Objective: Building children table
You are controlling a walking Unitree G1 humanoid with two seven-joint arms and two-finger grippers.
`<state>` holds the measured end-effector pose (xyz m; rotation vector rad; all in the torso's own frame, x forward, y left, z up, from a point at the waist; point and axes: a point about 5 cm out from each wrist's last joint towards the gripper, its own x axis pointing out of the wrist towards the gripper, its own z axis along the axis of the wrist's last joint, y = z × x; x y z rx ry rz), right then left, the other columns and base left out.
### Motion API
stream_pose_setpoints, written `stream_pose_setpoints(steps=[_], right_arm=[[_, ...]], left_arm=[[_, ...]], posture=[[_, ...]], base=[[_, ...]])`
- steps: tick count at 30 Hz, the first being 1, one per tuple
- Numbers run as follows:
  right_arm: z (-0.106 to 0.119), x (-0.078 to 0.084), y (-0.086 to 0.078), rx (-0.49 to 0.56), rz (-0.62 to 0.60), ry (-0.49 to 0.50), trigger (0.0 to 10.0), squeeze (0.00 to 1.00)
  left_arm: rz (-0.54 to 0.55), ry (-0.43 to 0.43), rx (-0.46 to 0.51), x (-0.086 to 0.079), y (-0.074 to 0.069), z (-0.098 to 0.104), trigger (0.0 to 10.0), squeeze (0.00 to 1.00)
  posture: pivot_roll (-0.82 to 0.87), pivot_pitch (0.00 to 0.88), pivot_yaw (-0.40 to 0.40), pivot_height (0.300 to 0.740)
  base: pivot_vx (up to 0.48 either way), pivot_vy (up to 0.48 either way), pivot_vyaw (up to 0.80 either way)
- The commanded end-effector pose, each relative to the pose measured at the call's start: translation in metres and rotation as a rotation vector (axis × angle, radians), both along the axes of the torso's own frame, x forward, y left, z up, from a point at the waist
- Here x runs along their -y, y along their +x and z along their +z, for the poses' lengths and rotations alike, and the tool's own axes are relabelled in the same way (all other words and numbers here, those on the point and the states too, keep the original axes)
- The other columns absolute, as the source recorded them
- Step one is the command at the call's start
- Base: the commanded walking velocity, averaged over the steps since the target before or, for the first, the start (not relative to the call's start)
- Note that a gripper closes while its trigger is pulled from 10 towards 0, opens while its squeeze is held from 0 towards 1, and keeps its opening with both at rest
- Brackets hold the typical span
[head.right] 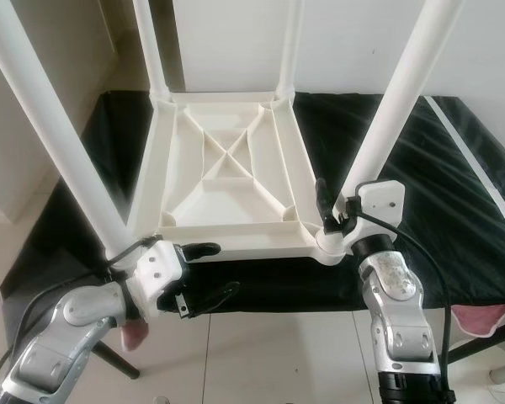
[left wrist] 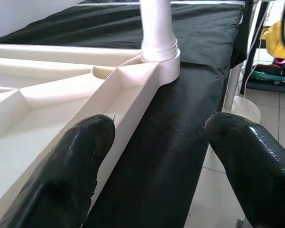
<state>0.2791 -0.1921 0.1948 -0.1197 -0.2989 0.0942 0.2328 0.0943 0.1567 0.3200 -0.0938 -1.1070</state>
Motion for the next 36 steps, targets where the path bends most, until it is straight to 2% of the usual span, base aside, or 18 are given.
stream_pose_setpoints(steps=[1, 4, 5, 6, 7, 11, 12, 20, 24, 27, 29, 31, 32, 34, 36], right_arm=[[-0.004, -0.002, 0.004, -0.027, -0.002, 0.013, 10.0, 0.0], [-0.005, -0.003, 0.005, -0.029, 0.0, 0.014, 10.0, 0.0], [-0.005, -0.005, 0.007, -0.03, 0.0, 0.018, 0.0, 0.0], [-0.005, -0.005, 0.007, -0.03, 0.0, 0.018, 0.0, 0.0], [-0.005, -0.005, 0.009, -0.033, -0.004, 0.021, 4.0, 0.0], [-0.005, -0.006, 0.01, -0.035, -0.006, 0.023, 4.0, 0.0], [-0.006, -0.007, 0.011, -0.041, -0.006, 0.03, 10.0, 0.0], [-0.007, -0.01, 0.015, -0.046, -0.002, 0.053, 10.0, 0.0], [-0.006, -0.009, 0.015, -0.045, -0.015, 0.083, 10.0, 0.0], [-0.006, -0.009, 0.015, -0.065, -0.016, 0.162, 10.0, 0.0], [-0.006, -0.009, 0.015, -0.065, -0.016, 0.162, 10.0, 0.0], [-0.009, -0.01, 0.013, -0.096, -0.021, 0.286, 10.0, 0.0], [-0.009, -0.01, 0.013, -0.096, -0.021, 0.286, 10.0, 0.0], [-0.01, -0.016, 0.011, -0.113, -0.003, 0.362, 10.0, 0.0], [-0.01, -0.018, 0.01, -0.113, 0.005, 0.371, 10.0, 0.0]], left_arm=[[-0.063, 0.009, -0.013, 0.005, -0.004, 0.001, 10.0, 0.0], [-0.063, 0.007, -0.013, 0.005, -0.004, 0.001, 10.0, 0.0], [-0.063, 0.005, -0.012, 0.006, -0.004, 0.001, 10.0, 0.0], [-0.063, 0.005, -0.012, 0.006, -0.004, 0.001, 10.0, 0.0], [-0.063, 0.004, -0.012, 0.006, -0.004, 0.001, 10.0, 0.0], [-0.062, 0.003, -0.012, 0.006, -0.004, 0.002, 10.0, 0.0], [-0.061, 0.002, -0.013, 0.006, -0.004, 0.002, 10.0, 0.0], [-0.046, -0.013, -0.049, 0.003, -0.004, 0.002, 10.0, 0.0], [-0.045, -0.016, -0.101, -0.009, -0.007, 0.001, 10.0, 0.0], [-0.043, 0.029, -0.152, -0.028, -0.011, -0.004, 10.0, 0.0], [-0.043, 0.029, -0.152, -0.028, -0.011, -0.004, 10.0, 0.0], [-0.046, 0.071, -0.196, -0.039, -0.016, -0.01, 10.0, 0.0], [-0.046, 0.071, -0.196, -0.039, -0.016, -0.01, 10.0, 0.0], [-0.064, 0.099, -0.23, -0.042, -0.022, -0.017, 10.0, 0.0], [-0.07, 0.107, -0.24, -0.042, -0.025, -0.019, 10.0, 0.0]], posture=[[-0.02, 0.041, -0.02, 0.74], [-0.01, 0.042, -0.021, 0.74], [-0.01, 0.044, -0.023, 0.74], [-0.01, 0.044, -0.023, 0.74], [-0.01, 0.045, -0.023, 0.74], [-0.01, 0.047, -0.021, 0.74], [-0.01, 0.05, -0.019, 0.74], [-0.01, 0.052, -0.019, 0.74], [-0.01, 0.054, -0.016, 0.74], [-0.01, 0.057, -0.018, 0.74], [-0.01, 0.057, -0.018, 0.74], [0.0, 0.06, -0.019, 0.74], [0.0, 0.06, -0.019, 0.74], [0.01, 0.061, -0.017, 0.74], [0.01, 0.061, -0.017, 0.74]], base=[[0.0, 0.0, 0.0], [0.0, 0.0, 0.0], [0.0, 0.0, 0.0], [0.0, 0.0, 0.0], [0.0, 0.0, 0.0], [0.0, 0.0, 0.0], [0.0, 0.0, 0.0], [0.0, 0.0, 0.0], [0.0, 0.0, 0.0], [0.0, 0.0, 0.0], [0.0, 0.0, 0.0], [0.0, 0.0, 0.0], [0.0, 0.0, 0.0], [0.0, 0.0, 0.0], [0.0, 0.0, 0.0]])
